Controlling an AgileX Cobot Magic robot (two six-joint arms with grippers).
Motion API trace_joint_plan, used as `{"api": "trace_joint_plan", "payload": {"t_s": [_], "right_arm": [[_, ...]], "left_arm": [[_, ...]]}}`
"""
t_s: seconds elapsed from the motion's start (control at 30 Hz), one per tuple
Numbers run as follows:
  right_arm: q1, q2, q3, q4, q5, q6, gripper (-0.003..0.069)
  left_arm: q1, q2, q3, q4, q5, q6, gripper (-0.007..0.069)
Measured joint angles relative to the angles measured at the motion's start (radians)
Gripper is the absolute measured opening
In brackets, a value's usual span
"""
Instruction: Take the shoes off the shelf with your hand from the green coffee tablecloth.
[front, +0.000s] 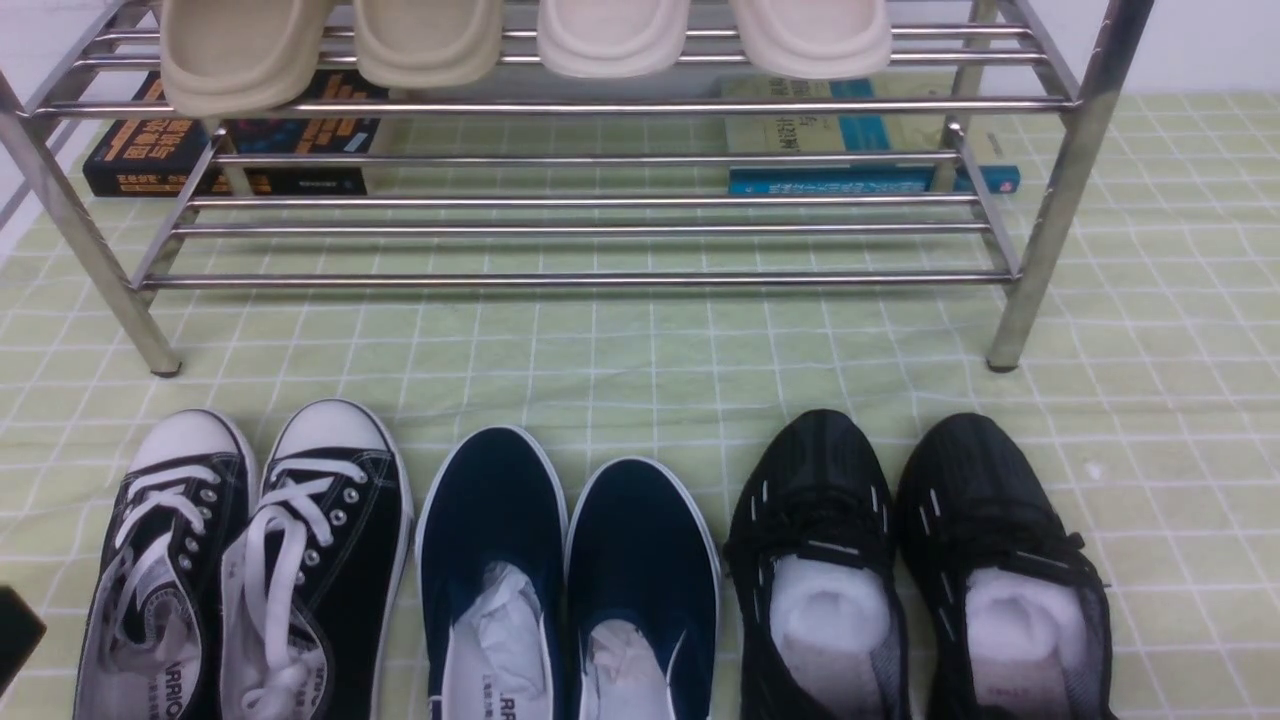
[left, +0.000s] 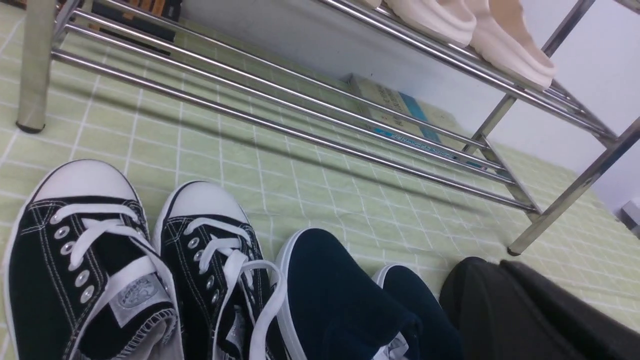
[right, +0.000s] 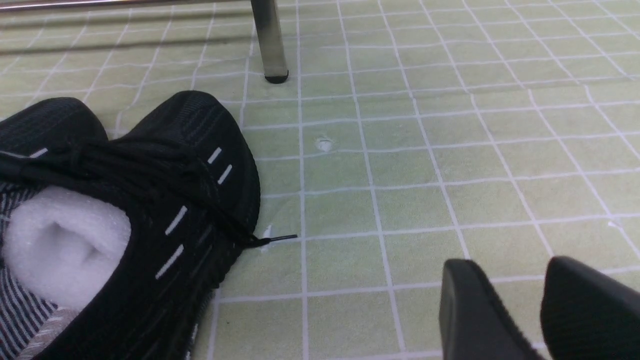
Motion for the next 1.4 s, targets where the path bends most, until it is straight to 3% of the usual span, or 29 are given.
{"api": "trace_joint_plan", "payload": {"t_s": [0.57, 0.83, 1.0, 1.4], "right_arm": [[0.000, 0.000, 0.000, 0.000, 0.000, 0.000, 0.0237], [0.000, 0.000, 0.000, 0.000, 0.000, 0.000, 0.0237], [0.000, 0.000, 0.000, 0.000, 0.000, 0.000, 0.0237], [0.000, 0.000, 0.000, 0.000, 0.000, 0.000, 0.0237]], "left_arm": [[0.000, 0.005, 0.019, 0.159, 0.004, 0.004, 0.0034], [0.000, 0.008, 0.241, -0.002, -0.116, 0.253, 0.0037], [0.008, 0.008, 0.329, -0.007, -0.139, 0.290, 0.0041], [0.339, 0.003, 0.390, -0.063, -0.130, 0.351, 0.0052]]}}
